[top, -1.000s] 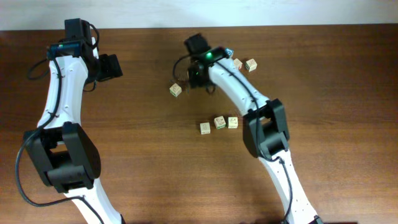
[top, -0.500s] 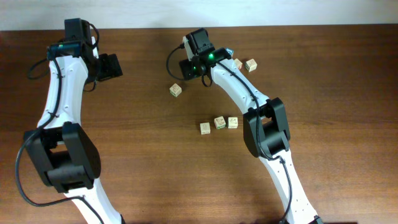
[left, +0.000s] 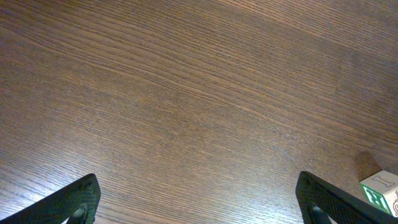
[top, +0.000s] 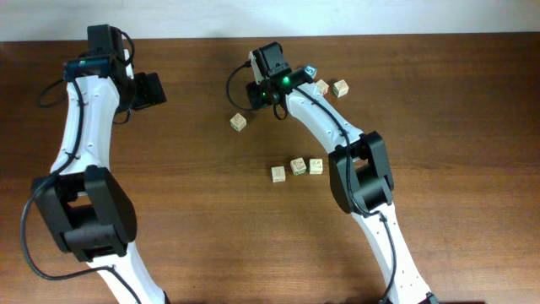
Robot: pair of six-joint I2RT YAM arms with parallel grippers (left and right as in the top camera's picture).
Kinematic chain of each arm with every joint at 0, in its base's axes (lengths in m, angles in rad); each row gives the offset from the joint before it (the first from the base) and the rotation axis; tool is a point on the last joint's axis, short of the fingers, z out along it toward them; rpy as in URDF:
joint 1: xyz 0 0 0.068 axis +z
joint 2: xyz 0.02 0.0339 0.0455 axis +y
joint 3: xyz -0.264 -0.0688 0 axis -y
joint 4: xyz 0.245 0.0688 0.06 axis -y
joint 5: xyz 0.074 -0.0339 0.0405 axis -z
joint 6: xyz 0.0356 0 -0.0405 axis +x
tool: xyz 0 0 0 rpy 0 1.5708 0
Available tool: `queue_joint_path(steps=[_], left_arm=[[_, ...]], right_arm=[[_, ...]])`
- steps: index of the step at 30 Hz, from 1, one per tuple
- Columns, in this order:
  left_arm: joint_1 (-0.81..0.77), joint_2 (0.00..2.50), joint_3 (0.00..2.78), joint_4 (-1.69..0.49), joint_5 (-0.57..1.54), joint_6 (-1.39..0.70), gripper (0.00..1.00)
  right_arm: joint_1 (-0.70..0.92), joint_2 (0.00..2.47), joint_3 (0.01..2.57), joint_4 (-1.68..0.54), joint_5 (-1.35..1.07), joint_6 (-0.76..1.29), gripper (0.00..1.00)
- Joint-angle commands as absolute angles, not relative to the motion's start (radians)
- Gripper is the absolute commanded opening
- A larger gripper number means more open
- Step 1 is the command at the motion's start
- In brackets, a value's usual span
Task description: Rotate 4 blocks
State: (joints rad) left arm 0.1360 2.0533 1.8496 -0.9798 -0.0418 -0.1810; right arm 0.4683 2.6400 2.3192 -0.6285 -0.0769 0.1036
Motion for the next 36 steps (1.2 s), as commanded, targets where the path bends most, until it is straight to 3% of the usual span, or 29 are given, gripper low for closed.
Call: queue_joint_path(steps=[1,7,16,20,28,36], left_arm=[[0.133,2.051,1.867,-0.978,-0.042,-0.194,0.99],[0.134,2.051,1.867,-0.978,-0.042,-0.194,0.99],[0.134,2.051,1.867,-0.978,-0.042,-0.194,0.99],[0.134,2.051,1.867,-0.978,-0.042,-0.194,0.99],[0.134,2.051,1.867,-0.978,-0.042,-0.194,0.99],[0.134,2.051,1.867,-0.978,-0.042,-0.194,0.99]], right_arm=[[0.472,2.656,2.312,-0.623,-0.075,0.158,0.28],[0.472,2.634,2.343,-0.748,-0.078,0.167,0.25],[0.483,2.596,2.344,-1.22,-0.331,0.324,0.24],[0.552,2.596,2.344,-1.395,-0.337,0.323,0.24],[0.645,2.596,2.344,-1.508,-0.303,0.324,0.3],[0.62,2.592,2.428,-1.595,-0.303,0.323,0.58]])
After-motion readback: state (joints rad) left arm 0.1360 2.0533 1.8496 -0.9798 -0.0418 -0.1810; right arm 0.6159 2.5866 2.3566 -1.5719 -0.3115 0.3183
